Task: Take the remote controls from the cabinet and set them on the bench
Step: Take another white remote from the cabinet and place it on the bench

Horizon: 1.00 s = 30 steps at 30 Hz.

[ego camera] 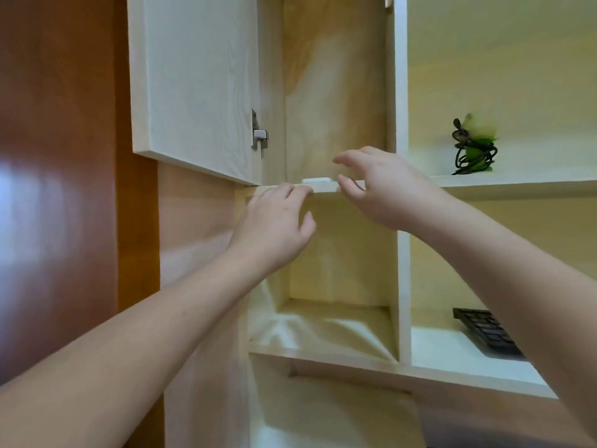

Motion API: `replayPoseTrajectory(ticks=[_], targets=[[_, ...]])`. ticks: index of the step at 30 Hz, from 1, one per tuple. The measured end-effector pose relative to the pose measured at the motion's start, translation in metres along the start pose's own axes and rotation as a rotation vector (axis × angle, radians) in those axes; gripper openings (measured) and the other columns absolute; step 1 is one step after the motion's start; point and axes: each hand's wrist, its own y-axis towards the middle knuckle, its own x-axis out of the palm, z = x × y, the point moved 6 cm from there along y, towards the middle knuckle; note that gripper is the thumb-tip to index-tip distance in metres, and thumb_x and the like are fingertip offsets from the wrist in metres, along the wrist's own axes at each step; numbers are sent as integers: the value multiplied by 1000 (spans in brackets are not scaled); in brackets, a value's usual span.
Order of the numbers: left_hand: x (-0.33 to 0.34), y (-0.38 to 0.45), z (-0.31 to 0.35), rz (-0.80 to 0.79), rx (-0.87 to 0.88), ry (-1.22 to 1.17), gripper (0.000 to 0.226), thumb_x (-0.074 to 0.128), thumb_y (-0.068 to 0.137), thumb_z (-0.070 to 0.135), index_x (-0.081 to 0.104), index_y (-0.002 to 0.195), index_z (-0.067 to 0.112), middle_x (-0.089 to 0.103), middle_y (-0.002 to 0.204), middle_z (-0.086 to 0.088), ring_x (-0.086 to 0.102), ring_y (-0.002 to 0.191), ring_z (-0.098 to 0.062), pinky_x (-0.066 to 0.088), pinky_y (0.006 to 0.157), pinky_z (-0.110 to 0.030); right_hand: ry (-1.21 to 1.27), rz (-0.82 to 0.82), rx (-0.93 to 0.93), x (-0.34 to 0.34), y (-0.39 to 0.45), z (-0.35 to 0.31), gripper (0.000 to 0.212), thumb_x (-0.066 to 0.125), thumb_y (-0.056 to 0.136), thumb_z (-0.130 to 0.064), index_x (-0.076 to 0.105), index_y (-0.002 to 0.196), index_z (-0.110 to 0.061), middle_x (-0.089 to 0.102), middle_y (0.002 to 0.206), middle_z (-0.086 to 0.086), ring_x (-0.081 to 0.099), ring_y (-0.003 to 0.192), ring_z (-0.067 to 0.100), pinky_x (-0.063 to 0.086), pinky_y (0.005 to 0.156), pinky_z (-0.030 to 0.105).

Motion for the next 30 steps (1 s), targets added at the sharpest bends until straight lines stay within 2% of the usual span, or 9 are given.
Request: replayPoseTrajectory(ticks=[5,8,12,16,18,20,21,26,30], targets=[[2,22,-20,24,-22,-45,47,49,92,28,45,138,19,53,135,-1,49,123,-21,36,99,-35,11,-57,70,22,48,2,43,42,95,-32,47,135,-20,52,132,7,47,122,22,39,92,31],[9,33,-26,-28,-55,-29,51,49,93,32,41,141,18,50,138,-2,46,126,-22,36,102,-36,-31,-97,164,39,71,7,46,45,93,-34,46,136,-15,55,131,11,50,120,26,42,94,34],[22,42,-30,-119,-121,43,55,49,93,37,38,141,14,49,139,-6,44,129,-26,35,103,-38,-67,-194,323,53,89,18,46,44,94,-34,48,132,-8,57,126,14,57,108,31,48,83,34],[27,45,-34,-153,-141,123,53,51,91,41,43,135,12,52,133,-8,47,125,-27,35,101,-37,-59,-281,304,63,102,10,39,48,94,-33,56,120,-5,59,120,13,57,109,31,43,77,31],[28,46,-31,-161,-123,176,53,54,90,41,44,132,11,53,130,-8,47,124,-26,34,100,-35,-134,-323,317,69,106,6,40,47,93,-35,57,116,-5,60,103,10,57,97,29,42,72,29],[29,46,-27,-160,-91,225,54,56,88,40,42,133,12,52,128,-8,47,123,-26,34,98,-34,-134,-335,343,77,113,3,38,49,91,-42,58,102,-7,53,77,4,53,82,25,40,67,28],[28,46,-26,-159,-80,227,56,57,88,40,41,134,13,52,128,-7,46,123,-26,34,99,-34,-137,-346,352,80,115,2,39,50,90,-46,56,96,-9,49,72,3,52,79,24,41,67,29],[27,45,-27,-172,-79,190,54,56,88,40,43,133,14,52,129,-7,46,123,-26,34,98,-34,-274,-497,353,86,114,-3,45,40,93,-54,52,92,-10,47,73,3,52,87,26,46,84,33],[24,43,-26,-169,-94,178,44,50,90,39,47,124,12,54,125,-8,47,121,-26,34,97,-35,-327,-551,330,85,112,-2,29,35,97,-34,55,99,-12,49,79,3,49,84,25,41,76,30]])
